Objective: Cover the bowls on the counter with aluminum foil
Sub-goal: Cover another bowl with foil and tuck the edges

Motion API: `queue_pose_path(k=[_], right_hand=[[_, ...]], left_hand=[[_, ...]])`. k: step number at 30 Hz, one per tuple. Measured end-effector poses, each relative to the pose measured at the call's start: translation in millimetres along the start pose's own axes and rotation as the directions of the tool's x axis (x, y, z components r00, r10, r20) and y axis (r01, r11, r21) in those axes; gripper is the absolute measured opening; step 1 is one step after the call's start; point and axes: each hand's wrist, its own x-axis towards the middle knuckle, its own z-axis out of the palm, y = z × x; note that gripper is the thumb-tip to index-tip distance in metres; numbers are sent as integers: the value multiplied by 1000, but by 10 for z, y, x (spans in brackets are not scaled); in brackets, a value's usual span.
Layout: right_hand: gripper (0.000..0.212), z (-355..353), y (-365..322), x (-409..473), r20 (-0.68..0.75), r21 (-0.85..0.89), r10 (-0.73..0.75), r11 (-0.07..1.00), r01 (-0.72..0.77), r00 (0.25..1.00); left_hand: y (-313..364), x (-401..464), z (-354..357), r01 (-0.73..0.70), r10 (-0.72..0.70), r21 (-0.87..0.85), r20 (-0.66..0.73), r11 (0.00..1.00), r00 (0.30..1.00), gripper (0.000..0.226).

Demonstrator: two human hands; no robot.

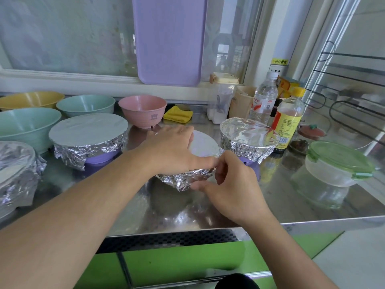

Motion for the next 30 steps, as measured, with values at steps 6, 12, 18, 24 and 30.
queue_pose_path(k=[6,12,18,24,30], right_hand=[[38,-69,120,41,3,-94,-81,992,81,997],[27,-210,244,-17,-190,63,-112,990,126,975],[25,-208,213,-140,-115,160,-124,977,142,986],[18,-174,210,-150,-93,217,-74,972,93,993],[23,-213,179,-177,67,292,-42,956,21,997]], left_hand=[[12,-32,-47,-17,17,4,20,1000,1000,116],[-133,-48,-163,-113,124,-69,185,991,975,145],[-70,-120,-208,-83,95,-58,246,995,965,150],[50,-162,-91,81,-79,-9,165,997,983,149],[-14,-113,-165,26,-17,-44,195,999,981,156]])
